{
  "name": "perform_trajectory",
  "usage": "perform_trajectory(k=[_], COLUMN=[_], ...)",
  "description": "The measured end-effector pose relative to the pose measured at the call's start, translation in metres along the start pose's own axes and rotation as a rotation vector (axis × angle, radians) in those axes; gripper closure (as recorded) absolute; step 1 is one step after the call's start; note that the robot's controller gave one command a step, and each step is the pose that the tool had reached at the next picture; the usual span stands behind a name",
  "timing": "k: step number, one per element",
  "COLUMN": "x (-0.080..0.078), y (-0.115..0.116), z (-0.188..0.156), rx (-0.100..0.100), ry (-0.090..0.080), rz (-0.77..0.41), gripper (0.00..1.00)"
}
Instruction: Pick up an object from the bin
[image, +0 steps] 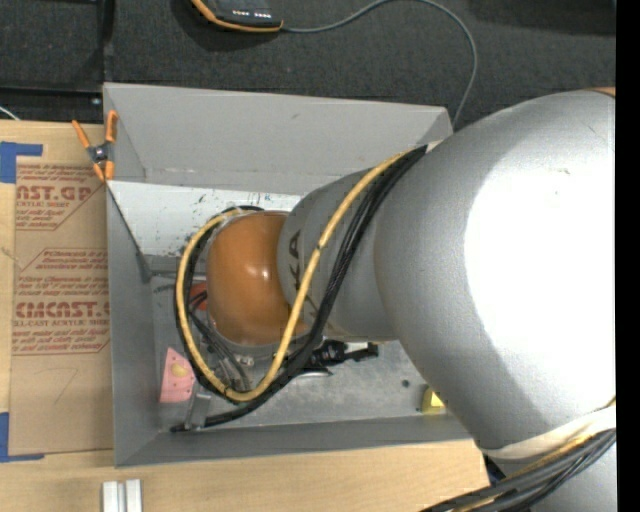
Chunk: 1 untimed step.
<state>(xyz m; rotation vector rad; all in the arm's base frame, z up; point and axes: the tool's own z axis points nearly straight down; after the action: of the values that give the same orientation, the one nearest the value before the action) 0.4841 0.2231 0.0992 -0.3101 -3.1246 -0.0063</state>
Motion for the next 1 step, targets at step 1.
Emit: perform_trajectory(k=[1], x=[0.0069], y=[0.0229], z=[0.0276], rx=[-0.008], ry=[-0.022], rz=[-0.288], gripper=[0.0])
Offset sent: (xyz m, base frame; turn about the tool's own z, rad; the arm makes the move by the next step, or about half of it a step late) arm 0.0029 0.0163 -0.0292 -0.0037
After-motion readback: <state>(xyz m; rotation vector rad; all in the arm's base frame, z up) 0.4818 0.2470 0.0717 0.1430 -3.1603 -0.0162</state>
